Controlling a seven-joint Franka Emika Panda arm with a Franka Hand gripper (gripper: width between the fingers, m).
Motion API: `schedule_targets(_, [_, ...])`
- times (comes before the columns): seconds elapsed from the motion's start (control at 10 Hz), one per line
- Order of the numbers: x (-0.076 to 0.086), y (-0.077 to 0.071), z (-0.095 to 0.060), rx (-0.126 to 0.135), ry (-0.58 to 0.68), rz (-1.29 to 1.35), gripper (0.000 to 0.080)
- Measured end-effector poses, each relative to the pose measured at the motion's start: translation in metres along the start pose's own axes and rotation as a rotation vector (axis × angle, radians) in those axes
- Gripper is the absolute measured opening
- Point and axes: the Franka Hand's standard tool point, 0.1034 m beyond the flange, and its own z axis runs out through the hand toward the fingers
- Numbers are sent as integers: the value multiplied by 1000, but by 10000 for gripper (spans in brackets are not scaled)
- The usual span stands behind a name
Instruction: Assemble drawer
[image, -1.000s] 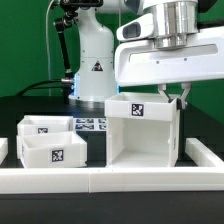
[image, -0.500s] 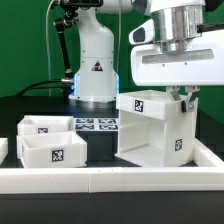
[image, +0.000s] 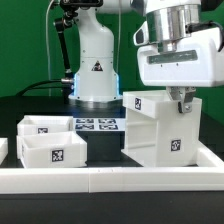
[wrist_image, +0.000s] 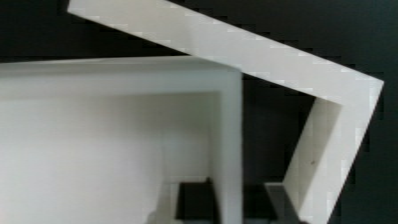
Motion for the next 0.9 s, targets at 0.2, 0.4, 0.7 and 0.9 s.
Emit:
schedule_targets(0.2, [2,-1,0,11,-16,137,44])
schedule_targets(0.4, [5,-4,1,24,-36,229,44])
schedule_targets(0.7, [8,-19,3,44,-51,258,44])
schedule_targets(0.9, [13,-34,4,52,-55,262,44])
